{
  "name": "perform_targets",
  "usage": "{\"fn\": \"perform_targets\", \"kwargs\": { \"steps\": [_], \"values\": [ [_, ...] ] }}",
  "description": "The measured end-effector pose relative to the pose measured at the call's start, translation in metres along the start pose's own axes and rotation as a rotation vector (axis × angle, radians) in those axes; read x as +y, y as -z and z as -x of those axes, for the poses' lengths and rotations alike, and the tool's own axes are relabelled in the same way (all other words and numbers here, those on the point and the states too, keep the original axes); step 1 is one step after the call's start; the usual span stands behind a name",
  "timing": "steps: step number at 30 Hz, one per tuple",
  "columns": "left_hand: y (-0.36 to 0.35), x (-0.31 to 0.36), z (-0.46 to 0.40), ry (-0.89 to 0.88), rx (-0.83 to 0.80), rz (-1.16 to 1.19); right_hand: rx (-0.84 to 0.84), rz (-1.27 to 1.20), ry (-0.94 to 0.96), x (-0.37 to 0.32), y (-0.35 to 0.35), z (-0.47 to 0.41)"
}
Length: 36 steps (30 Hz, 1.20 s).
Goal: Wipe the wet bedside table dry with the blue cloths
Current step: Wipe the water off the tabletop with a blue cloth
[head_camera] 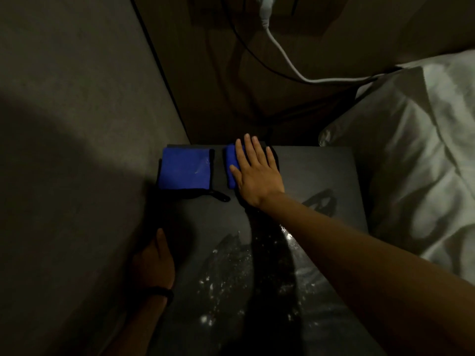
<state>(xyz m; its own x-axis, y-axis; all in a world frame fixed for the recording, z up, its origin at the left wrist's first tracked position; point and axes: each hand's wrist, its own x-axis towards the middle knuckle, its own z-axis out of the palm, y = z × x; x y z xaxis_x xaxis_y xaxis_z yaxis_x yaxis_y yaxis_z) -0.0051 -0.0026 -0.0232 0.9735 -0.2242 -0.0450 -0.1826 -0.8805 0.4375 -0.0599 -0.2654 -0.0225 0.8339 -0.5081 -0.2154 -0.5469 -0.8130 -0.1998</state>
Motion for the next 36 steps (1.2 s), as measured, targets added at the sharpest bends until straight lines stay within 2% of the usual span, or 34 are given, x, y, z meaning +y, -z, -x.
{"fn": "perform_targets", "kwargs": {
  "steps": [8,16,19,28,36],
  "values": [
    [0.002,0.003,0.0,0.062,-0.062,0.0,-0.002,-0.007,-0.082,0.064,0.005,0.015],
    [0.001,0.004,0.002,-0.016,0.009,-0.009,0.006,0.0,-0.113,0.102,0.008,0.03],
    [0.001,0.004,0.001,0.011,-0.002,-0.027,0.011,-0.004,-0.114,0.111,0.008,0.033],
    [0.004,0.008,0.002,-0.1,0.004,-0.063,-0.003,0.014,-0.164,0.144,0.014,0.047],
    [0.003,0.004,0.002,-0.098,0.007,-0.072,-0.041,0.003,-0.212,0.163,0.021,0.063]
  ]
}}
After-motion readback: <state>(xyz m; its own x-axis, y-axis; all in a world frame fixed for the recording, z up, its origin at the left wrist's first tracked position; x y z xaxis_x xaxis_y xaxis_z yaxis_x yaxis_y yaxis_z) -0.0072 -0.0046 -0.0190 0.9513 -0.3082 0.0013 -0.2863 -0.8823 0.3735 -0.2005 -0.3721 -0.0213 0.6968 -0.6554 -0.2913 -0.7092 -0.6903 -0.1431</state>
